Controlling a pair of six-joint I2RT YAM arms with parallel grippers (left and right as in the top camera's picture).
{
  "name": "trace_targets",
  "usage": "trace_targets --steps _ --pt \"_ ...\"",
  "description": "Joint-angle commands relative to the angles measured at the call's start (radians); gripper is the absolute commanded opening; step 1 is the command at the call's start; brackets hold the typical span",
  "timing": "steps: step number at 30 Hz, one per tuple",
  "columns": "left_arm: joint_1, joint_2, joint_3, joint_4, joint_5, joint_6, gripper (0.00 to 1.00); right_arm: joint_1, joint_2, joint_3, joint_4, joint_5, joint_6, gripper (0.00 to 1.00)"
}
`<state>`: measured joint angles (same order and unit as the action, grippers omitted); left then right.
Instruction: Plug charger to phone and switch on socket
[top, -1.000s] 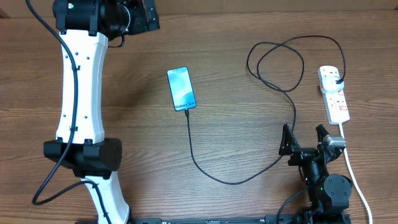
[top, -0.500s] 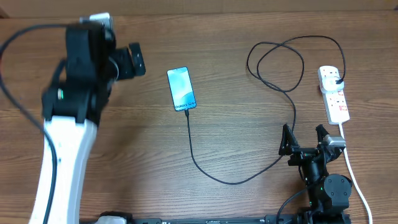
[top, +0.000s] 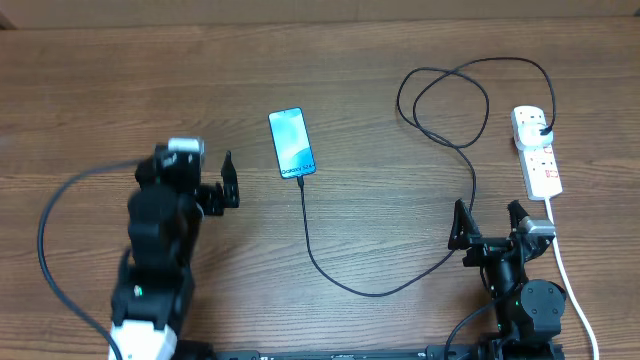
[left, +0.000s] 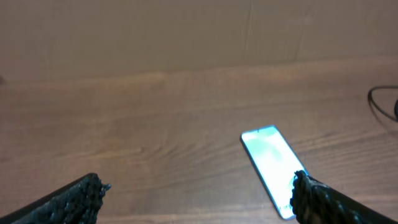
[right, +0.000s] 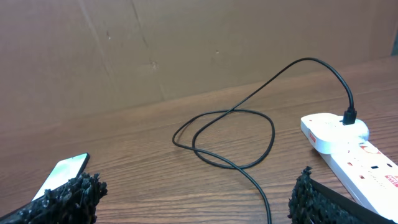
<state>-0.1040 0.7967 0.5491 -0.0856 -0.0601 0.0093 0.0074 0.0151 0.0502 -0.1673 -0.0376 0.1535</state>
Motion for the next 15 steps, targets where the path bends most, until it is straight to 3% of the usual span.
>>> trace_targets --steps 1,6,15 --pt "0.018 -0.131 -0.15 0.063 0.008 0.045 0.99 0.006 -0.012 -0.005 0.006 -0.001 0.002 1.0" --pt "0.048 -0.317 -0.325 0.128 0.009 0.048 1.0 0.006 -0.012 -0.005 0.006 -0.001 0.002 1.0" --pt "0.067 -0.631 -0.505 0.105 0.009 0.047 1.0 0.006 -0.012 -0.005 0.006 -0.001 0.002 1.0"
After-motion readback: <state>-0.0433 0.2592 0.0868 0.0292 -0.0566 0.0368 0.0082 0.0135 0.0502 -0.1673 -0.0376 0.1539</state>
